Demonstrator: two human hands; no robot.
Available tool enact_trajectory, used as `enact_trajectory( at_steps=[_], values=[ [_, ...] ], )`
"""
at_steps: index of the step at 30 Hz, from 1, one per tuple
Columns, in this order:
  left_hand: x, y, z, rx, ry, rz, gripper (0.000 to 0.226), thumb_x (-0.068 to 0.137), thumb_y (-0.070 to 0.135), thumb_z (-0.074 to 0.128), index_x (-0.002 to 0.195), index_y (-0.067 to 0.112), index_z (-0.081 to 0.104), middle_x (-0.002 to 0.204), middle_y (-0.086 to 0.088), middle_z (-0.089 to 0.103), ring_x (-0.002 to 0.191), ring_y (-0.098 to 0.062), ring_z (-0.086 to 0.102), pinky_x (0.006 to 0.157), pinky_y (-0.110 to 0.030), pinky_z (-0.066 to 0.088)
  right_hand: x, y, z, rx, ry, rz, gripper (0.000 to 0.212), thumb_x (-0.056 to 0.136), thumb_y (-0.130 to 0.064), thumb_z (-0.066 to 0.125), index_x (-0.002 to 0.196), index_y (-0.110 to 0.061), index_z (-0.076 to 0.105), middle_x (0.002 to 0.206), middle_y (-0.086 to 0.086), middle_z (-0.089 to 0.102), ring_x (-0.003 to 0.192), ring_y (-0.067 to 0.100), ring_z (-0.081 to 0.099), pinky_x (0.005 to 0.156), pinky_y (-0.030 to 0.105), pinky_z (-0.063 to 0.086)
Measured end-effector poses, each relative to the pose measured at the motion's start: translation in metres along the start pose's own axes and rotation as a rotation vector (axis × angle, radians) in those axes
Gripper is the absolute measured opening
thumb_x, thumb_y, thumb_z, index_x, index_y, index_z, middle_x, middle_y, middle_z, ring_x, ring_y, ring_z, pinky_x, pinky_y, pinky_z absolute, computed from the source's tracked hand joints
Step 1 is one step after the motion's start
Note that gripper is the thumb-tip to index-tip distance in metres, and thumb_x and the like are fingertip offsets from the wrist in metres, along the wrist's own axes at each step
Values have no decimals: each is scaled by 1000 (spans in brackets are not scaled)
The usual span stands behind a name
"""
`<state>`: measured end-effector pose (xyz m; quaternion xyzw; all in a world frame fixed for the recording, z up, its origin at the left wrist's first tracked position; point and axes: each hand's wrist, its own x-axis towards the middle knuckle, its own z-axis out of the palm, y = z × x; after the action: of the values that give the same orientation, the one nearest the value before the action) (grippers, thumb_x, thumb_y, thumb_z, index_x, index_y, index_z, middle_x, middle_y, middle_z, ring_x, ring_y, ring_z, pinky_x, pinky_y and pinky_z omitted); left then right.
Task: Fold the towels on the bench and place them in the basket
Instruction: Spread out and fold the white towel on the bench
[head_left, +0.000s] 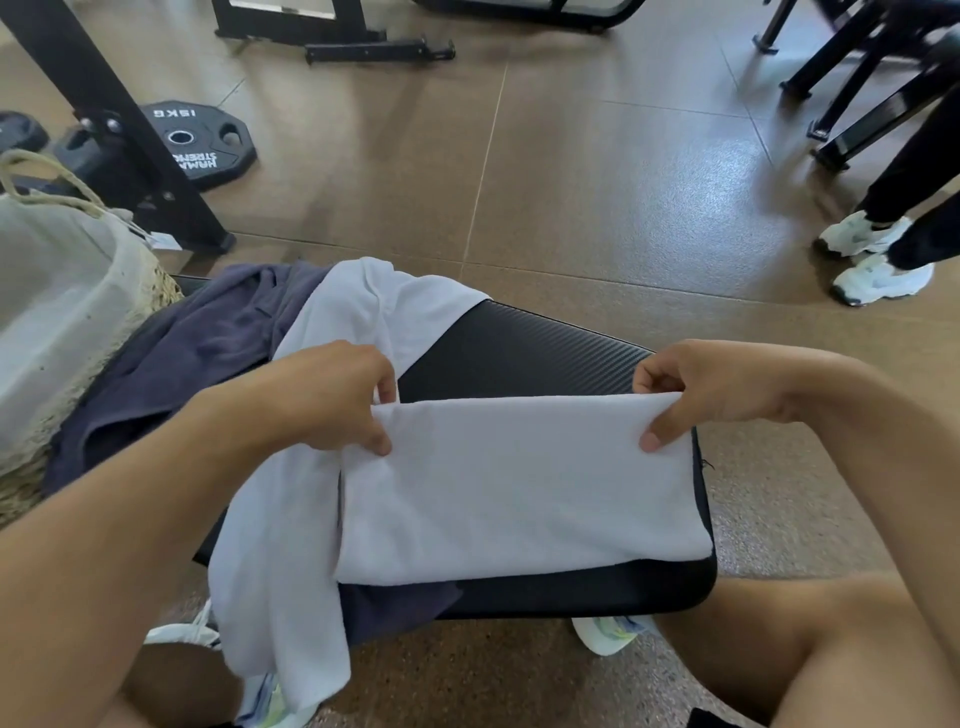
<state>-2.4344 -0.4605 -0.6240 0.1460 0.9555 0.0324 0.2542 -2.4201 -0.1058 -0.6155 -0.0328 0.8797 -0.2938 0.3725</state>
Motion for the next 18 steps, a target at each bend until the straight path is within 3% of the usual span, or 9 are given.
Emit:
enact_trajectory(
  at_steps=[2,7,9,11,13,15,16,18],
  values=[
    [-5,-2,-7,-53,9,21,27,74,46,85,89,31,68,84,13,62,81,-9,58,70,-28,47,-7,1,-4,74,-1,-20,30,69,-12,91,90,-12,69,89,7,75,79,14,66,77,35,46],
    [-19,-13,-30,-341,173,75,33,72,30,88,67,17,58,69,0,60,67,-20,54,65,-37,45,-18,4,-12,286,170,-125,36,62,-18,94,77,-11,62,73,2,59,71,14,52,68,32,34],
    [-23,-15,-35,-483,321,112,37,72,23,89,63,15,54,62,3,54,59,-11,47,59,-25,39,-18,0,-12,343,287,-233,36,67,-11,92,71,-12,57,69,-2,57,68,12,49,65,30,33],
    [-24,-16,-37,-559,534,185,37,71,18,89,63,17,53,67,2,57,61,-7,47,57,-14,36,-14,-5,-11,422,453,-356,35,73,4,83,69,-11,51,73,-7,67,69,6,58,67,22,45],
    [-23,-18,-37,-498,746,273,40,71,12,88,65,26,51,78,4,60,73,-10,51,66,-11,41,-9,-6,-11,408,625,-448,38,72,10,81,69,-13,51,84,-5,74,75,1,66,71,14,50],
    [-20,-17,-32,-330,863,350,48,71,5,83,67,30,42,87,2,60,84,-20,54,77,-32,49,-3,-2,-14,228,750,-490,47,70,7,84,66,-24,50,91,-8,76,80,1,66,73,12,48],
    [-18,-14,-27,-232,879,400,47,71,6,79,68,31,40,88,2,60,85,-24,54,74,-42,48,0,2,-16,120,774,-474,47,69,4,86,66,-25,49,94,-12,75,84,6,66,74,15,48],
    [-15,-6,-10,-61,793,523,40,68,14,77,70,30,40,84,5,56,79,-23,53,69,-37,43,2,13,-16,-86,688,-338,46,67,1,86,69,-29,51,97,-15,74,92,18,66,79,28,49]
  ],
)
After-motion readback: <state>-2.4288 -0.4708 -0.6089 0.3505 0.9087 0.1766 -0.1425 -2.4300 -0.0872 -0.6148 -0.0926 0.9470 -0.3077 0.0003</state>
